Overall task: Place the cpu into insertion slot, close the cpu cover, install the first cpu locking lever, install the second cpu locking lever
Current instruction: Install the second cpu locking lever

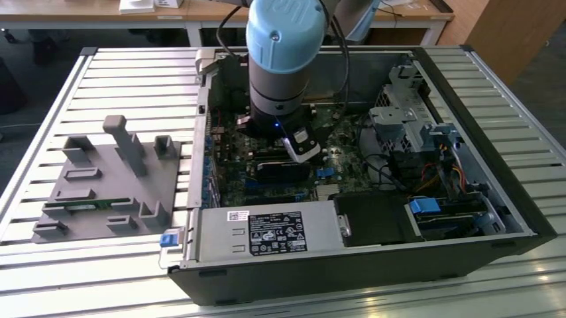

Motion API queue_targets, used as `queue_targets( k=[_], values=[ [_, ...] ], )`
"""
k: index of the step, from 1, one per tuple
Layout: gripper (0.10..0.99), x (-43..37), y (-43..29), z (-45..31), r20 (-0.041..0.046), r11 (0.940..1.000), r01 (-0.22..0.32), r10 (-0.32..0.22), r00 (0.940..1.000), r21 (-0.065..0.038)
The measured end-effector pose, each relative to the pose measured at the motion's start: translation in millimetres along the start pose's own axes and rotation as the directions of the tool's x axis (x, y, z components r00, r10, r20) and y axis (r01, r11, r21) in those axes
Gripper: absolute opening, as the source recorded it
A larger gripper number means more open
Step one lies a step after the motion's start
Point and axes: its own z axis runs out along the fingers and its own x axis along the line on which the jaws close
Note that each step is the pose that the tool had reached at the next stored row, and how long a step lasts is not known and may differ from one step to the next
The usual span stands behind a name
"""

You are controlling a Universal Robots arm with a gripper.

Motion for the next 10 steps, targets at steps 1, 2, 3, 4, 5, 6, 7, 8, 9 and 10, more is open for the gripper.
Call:
queue_targets(
  k=[1, 2, 3, 4, 5, 6, 7, 8, 9, 10],
  values=[
    [0.106, 0.0, 0.4, -1.2, 0.0, 1.0, 0.0, 0.0, 1.0, 0.0],
    [0.106, 0.0, 0.9, -2.5, 0.0, 1.0, 0.0, 0.0, 1.0, 0.0],
    [0.106, 0.1, 1.3, -3.7, 0.0, 1.0, 0.0, 0.0, 1.0, 0.0],
    [0.106, 0.1, 1.7, -4.7, 0.0, 1.0, 0.0, 0.0, 1.0, 0.0],
    [0.106, 0.1, 2.1, -5.8, 0.0, 1.0, 0.0, 0.0, 1.0, 0.0],
    [0.106, 0.1, 2.5, -7.0, 0.0, 1.0, 0.0, 0.0, 1.0, 0.0],
    [0.106, 0.1, 2.8, -7.8, 0.0, 1.0, 0.0, 0.0, 1.0, 0.0],
    [0.106, 0.1, 2.9, -8.0, 0.0001, 1.0, 0.0, 0.0, 1.0, 0.0],
    [0.106, 0.1, 2.9, -8.0, 0.0002, 1.0, 0.0, 0.0, 1.0, 0.0],
    [0.106, 0.1, 3.0, -8.1, 0.0002, 1.0, 0.0, 0.0, 1.0, 0.0]
  ],
)
